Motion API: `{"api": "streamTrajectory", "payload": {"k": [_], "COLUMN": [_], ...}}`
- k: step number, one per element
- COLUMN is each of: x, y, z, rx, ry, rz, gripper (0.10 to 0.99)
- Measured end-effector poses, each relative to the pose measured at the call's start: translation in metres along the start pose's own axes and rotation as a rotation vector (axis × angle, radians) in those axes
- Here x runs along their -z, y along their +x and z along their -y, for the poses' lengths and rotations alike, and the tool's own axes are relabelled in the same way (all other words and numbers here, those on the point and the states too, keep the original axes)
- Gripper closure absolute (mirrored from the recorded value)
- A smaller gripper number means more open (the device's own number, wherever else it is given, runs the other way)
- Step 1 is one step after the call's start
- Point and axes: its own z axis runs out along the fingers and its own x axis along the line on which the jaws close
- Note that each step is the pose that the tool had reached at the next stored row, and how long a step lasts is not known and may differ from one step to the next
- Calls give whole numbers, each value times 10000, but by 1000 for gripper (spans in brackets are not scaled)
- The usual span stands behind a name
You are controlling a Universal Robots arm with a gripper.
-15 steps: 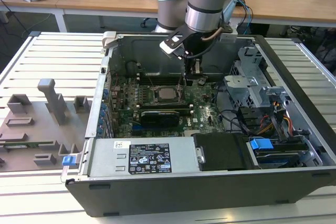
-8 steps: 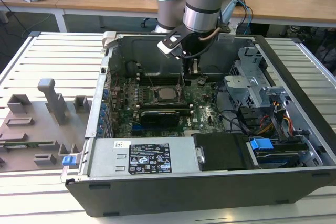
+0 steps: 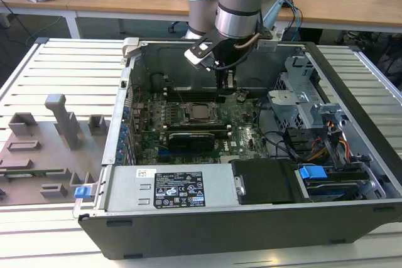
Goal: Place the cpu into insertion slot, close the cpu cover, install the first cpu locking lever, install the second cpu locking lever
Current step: 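Close the cpu cover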
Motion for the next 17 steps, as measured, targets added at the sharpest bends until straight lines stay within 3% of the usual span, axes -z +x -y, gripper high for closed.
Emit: {"api": "streamTrajectory", "payload": {"k": [2, 4, 6, 8, 13, 17], "x": [-85, -111, -127, -159, -251, -305], "y": [1, 2, 2, 3, 4, 5], "z": [78, 140, 244, 396, 657, 766], "rx": [0, 0, 0, 0, -1, -2], "ry": [0, -1, 0, 0, -1, 0], "rz": [-3, -4, -3, -3, -3, -3], "gripper": [980, 980, 980, 980, 980, 980]}}
